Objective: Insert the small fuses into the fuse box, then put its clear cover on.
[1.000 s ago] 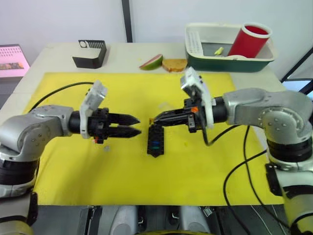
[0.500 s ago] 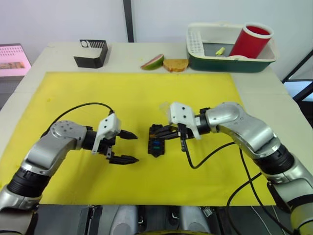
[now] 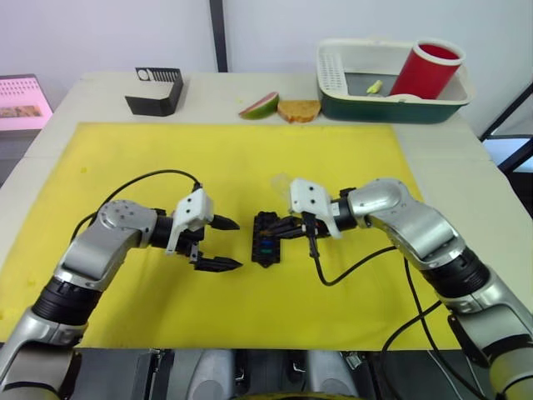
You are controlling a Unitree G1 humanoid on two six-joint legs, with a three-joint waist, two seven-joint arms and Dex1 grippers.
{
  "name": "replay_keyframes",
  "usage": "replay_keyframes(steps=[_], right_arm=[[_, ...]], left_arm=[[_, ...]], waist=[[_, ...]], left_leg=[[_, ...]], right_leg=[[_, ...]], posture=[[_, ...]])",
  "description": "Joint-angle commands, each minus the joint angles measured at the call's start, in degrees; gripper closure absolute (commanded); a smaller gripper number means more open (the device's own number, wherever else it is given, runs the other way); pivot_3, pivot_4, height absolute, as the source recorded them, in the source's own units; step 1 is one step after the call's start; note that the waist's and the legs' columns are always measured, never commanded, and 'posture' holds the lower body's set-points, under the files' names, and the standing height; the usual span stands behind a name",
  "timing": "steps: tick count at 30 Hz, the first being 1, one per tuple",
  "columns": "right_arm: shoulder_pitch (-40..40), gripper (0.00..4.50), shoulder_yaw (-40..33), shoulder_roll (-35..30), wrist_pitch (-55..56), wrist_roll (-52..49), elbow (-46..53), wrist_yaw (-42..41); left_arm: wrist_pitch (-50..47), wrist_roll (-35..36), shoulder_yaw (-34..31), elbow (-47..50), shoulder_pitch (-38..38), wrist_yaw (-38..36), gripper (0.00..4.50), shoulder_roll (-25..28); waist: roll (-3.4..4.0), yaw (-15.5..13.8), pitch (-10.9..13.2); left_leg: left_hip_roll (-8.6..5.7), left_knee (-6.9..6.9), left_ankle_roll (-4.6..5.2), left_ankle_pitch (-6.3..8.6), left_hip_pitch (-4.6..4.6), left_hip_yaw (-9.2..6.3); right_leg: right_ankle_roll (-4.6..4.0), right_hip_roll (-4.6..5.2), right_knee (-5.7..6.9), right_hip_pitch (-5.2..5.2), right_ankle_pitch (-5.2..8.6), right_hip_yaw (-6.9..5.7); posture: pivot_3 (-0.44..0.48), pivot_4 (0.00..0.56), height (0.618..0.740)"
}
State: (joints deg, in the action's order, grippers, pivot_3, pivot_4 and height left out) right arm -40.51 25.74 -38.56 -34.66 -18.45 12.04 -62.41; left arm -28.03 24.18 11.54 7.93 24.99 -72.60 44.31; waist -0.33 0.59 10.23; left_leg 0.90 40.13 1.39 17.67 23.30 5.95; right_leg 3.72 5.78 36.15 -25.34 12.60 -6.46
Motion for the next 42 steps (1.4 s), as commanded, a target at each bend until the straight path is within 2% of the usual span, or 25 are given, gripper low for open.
replay_keyframes(steps=[1,27,42], right_arm=[[0.04,4.50,-1.63,0.49,0.57,0.44,0.93,-0.65],[1.68,4.50,-1.42,1.59,2.71,4.62,-2.80,-1.28],[-3.08,4.50,-0.73,0.45,-2.81,6.00,0.89,-3.40]], left_arm=[[0.72,-0.15,-0.57,1.04,0.70,-0.51,0.02,-0.09],[-0.61,0.51,-0.84,3.17,-0.01,0.39,0.02,-0.26],[-0.46,0.34,-0.64,3.64,-0.15,0.95,0.02,-1.10]], waist=[[0.00,0.01,0.00],[0.00,0.02,0.00],[0.00,0.00,0.00]], left_leg=[[0.00,0.00,0.00,0.00,0.00,0.00],[0.00,0.01,-0.01,0.00,-0.03,0.00],[0.00,0.03,0.00,0.00,-0.03,0.00]], right_leg=[[0.00,0.00,0.00,0.00,0.00,0.00],[0.00,0.00,0.04,0.03,0.00,0.00],[0.00,0.00,0.05,0.03,0.00,0.00]], posture=[[0.000,0.150,0.740],[0.000,0.150,0.740],[0.000,0.150,0.740]])
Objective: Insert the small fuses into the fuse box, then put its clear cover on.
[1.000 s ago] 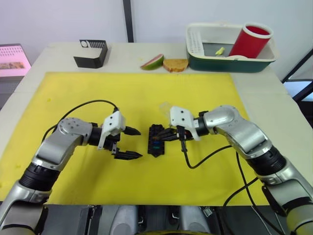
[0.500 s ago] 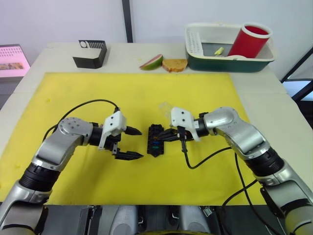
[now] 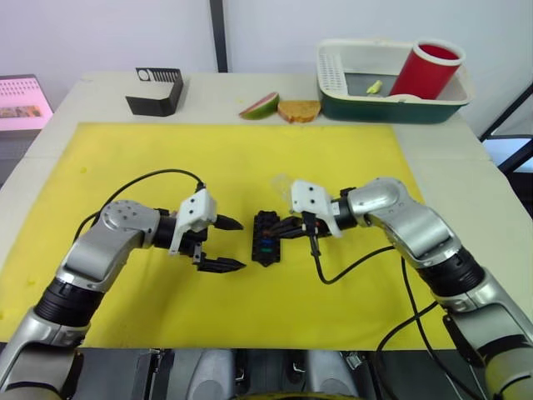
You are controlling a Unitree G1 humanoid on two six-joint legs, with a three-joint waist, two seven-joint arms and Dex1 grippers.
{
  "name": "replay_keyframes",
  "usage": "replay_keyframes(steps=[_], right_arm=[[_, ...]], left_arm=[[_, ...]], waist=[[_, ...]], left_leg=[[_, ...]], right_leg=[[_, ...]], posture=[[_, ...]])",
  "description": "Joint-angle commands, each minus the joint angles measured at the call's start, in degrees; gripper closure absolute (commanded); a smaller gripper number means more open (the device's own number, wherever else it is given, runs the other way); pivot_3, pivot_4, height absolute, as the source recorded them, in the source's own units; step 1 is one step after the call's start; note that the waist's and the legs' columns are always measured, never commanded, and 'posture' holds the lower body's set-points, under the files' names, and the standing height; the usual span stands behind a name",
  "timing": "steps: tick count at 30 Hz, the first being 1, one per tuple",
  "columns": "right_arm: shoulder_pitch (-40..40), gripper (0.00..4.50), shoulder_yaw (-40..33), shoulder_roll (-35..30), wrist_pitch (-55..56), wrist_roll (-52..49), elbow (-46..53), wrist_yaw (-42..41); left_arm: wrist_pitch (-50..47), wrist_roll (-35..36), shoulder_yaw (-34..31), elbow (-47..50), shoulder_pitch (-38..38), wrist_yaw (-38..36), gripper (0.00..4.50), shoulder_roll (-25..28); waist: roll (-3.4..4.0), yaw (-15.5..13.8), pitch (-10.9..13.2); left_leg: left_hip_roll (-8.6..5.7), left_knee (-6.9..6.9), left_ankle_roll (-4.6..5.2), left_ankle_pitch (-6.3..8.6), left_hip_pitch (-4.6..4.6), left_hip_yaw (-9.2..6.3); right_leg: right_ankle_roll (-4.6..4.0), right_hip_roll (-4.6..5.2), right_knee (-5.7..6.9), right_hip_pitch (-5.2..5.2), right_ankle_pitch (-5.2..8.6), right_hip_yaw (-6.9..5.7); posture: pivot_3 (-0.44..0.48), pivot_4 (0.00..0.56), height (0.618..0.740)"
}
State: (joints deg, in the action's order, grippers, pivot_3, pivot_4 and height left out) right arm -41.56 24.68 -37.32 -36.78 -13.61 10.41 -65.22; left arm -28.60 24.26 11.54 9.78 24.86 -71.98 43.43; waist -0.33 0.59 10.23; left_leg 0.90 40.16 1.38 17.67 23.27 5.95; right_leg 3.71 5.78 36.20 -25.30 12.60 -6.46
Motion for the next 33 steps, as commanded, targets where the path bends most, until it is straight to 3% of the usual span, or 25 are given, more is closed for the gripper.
replay_keyframes(steps=[1,33], right_arm=[[-2.15,4.50,0.57,-0.89,-0.72,1.51,2.71,-0.77],[-11.28,4.50,11.69,0.49,-11.63,9.45,4.26,-4.88]], left_arm=[[0.11,0.24,-0.64,1.82,-0.02,0.39,0.02,-0.28],[-0.09,-0.19,-0.55,3.94,-0.95,2.38,0.02,-1.03]], waist=[[0.00,0.01,0.00],[0.01,0.08,-0.01]], left_leg=[[0.00,0.00,0.00,0.00,0.00,0.00],[0.00,0.00,-0.01,0.00,-0.02,0.00]], right_leg=[[0.00,0.00,0.00,0.00,0.00,0.00],[0.00,-0.01,0.02,0.00,0.00,0.00]], posture=[[0.000,0.150,0.740],[0.000,0.150,0.740]])
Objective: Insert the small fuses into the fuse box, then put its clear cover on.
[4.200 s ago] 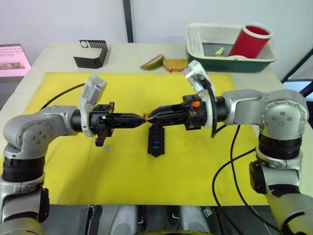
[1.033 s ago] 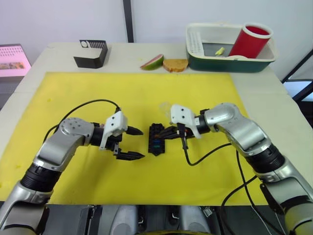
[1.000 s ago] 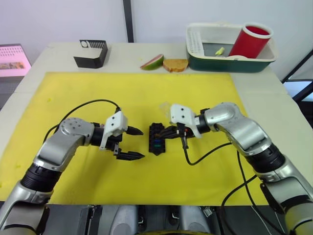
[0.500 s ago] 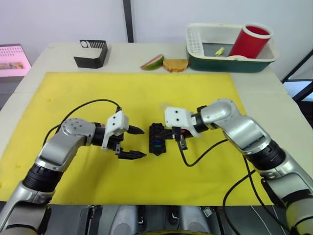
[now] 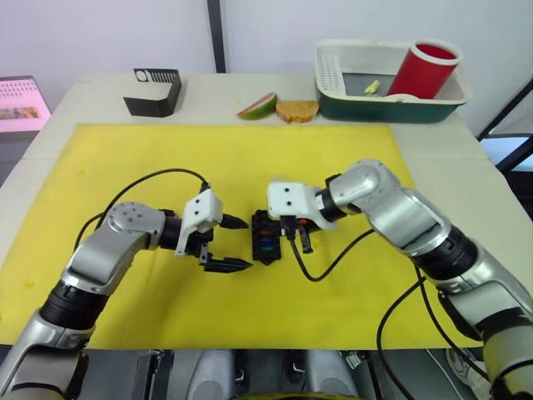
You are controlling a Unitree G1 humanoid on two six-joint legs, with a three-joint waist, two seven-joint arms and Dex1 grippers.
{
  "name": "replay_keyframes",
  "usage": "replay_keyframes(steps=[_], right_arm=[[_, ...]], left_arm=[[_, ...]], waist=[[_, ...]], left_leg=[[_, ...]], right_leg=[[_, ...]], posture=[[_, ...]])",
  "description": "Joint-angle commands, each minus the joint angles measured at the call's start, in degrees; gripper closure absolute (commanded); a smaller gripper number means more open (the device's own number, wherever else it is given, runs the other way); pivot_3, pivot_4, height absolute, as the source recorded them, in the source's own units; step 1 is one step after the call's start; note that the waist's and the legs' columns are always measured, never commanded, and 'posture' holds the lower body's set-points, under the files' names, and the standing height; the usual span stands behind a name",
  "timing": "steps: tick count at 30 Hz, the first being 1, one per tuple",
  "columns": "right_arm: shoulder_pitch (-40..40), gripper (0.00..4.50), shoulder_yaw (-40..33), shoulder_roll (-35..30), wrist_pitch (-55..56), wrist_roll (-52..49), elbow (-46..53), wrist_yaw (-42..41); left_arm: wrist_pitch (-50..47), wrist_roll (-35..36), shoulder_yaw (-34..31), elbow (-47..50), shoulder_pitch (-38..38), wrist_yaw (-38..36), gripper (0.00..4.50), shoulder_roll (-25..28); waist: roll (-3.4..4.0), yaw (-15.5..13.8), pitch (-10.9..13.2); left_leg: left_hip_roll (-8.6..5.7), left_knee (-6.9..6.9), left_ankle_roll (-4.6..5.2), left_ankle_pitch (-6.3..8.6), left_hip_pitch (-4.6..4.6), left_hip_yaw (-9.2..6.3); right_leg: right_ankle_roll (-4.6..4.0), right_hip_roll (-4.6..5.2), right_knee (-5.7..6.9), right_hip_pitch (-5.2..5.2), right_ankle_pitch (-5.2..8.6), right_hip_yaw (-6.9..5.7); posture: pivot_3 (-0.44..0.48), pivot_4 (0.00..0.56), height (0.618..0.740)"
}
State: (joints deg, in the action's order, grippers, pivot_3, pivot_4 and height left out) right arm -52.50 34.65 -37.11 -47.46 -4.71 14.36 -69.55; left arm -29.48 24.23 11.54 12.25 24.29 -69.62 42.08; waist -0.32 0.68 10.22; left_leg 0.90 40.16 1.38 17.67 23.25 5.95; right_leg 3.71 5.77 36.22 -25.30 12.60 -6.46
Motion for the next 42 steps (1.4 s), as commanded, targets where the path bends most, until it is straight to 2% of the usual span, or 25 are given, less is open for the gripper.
replay_keyframes(steps=[1,5,13,16,23,42], right_arm=[[-0.42,4.50,1.98,0.44,-1.38,0.58,0.33,-0.48],[-0.67,4.50,3.63,0.55,-1.14,1.94,-0.44,-0.18],[-1.19,4.50,1.64,1.42,-4.07,0.35,-0.32,-0.57],[-3.43,4.50,4.70,0.15,-4.54,2.08,-0.10,-2.68],[-5.59,4.50,4.94,1.32,-6.57,1.17,-1.01,-2.94],[-5.54,4.50,2.81,1.33,-6.29,0.69,-0.58,-1.85]], left_arm=[[0.81,-0.18,-0.53,1.46,-0.40,0.02,0.02,0.29],[0.95,-0.33,-0.48,1.22,-0.20,0.09,0.02,0.12],[0.93,-0.39,-0.75,1.46,-0.51,0.20,0.02,0.45],[0.92,-0.36,-0.83,1.54,-0.56,0.31,0.02,0.42],[1.07,-0.57,-1.02,1.23,-0.44,0.24,0.02,0.57],[0.98,-0.77,-1.24,1.04,-0.29,-0.05,0.02,0.53]], waist=[[0.00,0.00,0.00],[0.00,0.06,-0.01],[0.00,0.06,-0.01],[0.00,0.07,-0.01],[0.00,0.05,-0.01],[0.00,0.05,-0.01]], left_leg=[[0.00,0.00,0.00,0.00,0.00,0.00],[0.00,0.00,0.00,0.00,-0.02,0.00],[0.00,0.00,0.00,0.00,-0.04,0.00],[0.00,0.00,0.00,0.00,-0.04,0.00],[0.01,0.00,0.00,0.00,-0.03,-0.01],[0.00,0.00,0.00,0.00,-0.03,0.00]], right_leg=[[0.00,0.00,0.00,0.00,0.00,0.00],[0.00,0.00,0.00,0.01,0.00,0.00],[0.00,0.00,0.00,0.04,0.00,0.00],[0.00,0.00,0.01,0.04,0.00,0.00],[0.00,-0.01,0.00,0.03,0.00,0.00],[0.00,-0.01,0.00,0.03,0.00,0.00]], posture=[[0.000,0.150,0.740],[0.000,0.150,0.740],[0.000,0.150,0.740],[0.000,0.150,0.740],[0.000,0.150,0.740],[0.000,0.150,0.740]])
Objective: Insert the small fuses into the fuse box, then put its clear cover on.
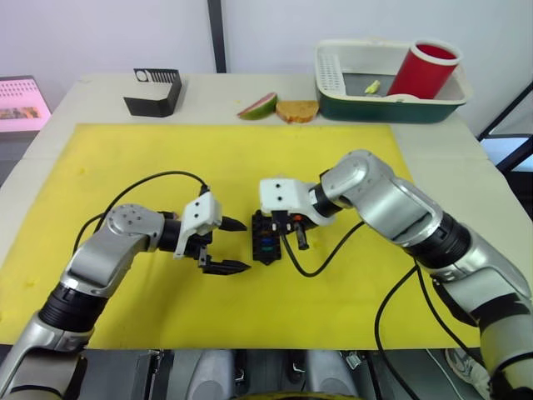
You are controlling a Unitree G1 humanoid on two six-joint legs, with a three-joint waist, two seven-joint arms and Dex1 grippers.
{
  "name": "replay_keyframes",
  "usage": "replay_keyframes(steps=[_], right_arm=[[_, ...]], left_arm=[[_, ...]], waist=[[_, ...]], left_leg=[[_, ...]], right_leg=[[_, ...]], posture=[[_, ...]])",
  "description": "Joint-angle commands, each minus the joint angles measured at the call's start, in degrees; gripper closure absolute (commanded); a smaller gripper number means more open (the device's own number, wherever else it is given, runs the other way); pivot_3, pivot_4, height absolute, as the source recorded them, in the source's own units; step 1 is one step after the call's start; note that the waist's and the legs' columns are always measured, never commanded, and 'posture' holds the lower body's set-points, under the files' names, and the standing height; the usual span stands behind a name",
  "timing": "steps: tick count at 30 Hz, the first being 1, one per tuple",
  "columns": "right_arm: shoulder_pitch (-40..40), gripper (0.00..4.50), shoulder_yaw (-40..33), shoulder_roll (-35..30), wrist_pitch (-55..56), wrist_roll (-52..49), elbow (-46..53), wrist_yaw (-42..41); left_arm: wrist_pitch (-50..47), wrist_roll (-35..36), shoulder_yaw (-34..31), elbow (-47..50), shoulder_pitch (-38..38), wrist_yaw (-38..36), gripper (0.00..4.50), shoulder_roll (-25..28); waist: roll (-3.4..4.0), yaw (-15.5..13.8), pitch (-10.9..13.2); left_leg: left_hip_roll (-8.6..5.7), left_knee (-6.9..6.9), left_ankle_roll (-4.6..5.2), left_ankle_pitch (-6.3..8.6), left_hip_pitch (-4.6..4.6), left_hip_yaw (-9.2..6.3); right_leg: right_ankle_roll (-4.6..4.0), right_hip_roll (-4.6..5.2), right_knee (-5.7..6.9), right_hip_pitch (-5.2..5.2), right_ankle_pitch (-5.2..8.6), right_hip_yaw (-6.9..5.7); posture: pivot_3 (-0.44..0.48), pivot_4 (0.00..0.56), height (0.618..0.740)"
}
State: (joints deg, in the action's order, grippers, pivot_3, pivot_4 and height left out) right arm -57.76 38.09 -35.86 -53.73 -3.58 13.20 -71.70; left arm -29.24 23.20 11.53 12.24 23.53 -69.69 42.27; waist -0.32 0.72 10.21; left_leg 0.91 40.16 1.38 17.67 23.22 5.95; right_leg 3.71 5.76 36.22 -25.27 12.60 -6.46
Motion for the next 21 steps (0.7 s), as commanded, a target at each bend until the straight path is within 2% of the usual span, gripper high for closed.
replay_keyframes(steps=[1,13,16,18,21], right_arm=[[-0.32,4.50,-0.68,0.04,-0.05,-0.48,0.62,0.31],[-0.47,4.50,-1.40,0.03,0.53,-0.79,0.89,0.70],[-0.27,3.59,-1.52,-0.09,0.79,-0.85,1.11,0.72],[-0.21,2.73,-1.49,-0.19,0.92,-0.80,1.21,0.82],[0.01,2.73,-1.65,-0.49,1.18,-1.13,1.77,0.64]], left_arm=[[0.71,0.27,-1.24,1.04,0.49,0.00,0.02,0.34],[0.72,0.25,-1.29,0.70,0.61,0.00,0.02,0.31],[0.74,0.25,-1.32,0.65,0.62,0.05,0.00,0.26],[0.73,0.27,-1.34,0.67,0.60,0.08,0.00,0.24],[0.72,0.26,-1.37,0.68,0.56,0.12,0.00,0.25]], waist=[[0.00,0.01,0.00],[0.00,0.00,0.00],[0.00,0.01,0.00],[0.00,0.00,0.00],[0.00,-0.02,0.00]], left_leg=[[0.00,0.00,0.00,0.00,0.00,0.00],[0.00,0.00,0.00,0.00,0.01,0.00],[0.00,0.00,0.00,0.00,0.01,0.00],[0.00,0.00,0.00,0.00,0.02,0.00],[0.00,0.00,0.00,0.00,0.03,0.00]], right_leg=[[0.00,0.00,0.00,0.00,0.00,0.00],[0.00,0.00,0.00,-0.01,0.00,0.00],[0.00,0.00,0.00,-0.01,0.00,0.00],[0.00,0.00,0.00,-0.02,0.00,0.00],[0.00,0.00,0.00,-0.02,0.00,0.00]], posture=[[0.000,0.150,0.740],[0.000,0.150,0.740],[0.000,0.150,0.740],[0.000,0.150,0.740],[0.000,0.150,0.740]])
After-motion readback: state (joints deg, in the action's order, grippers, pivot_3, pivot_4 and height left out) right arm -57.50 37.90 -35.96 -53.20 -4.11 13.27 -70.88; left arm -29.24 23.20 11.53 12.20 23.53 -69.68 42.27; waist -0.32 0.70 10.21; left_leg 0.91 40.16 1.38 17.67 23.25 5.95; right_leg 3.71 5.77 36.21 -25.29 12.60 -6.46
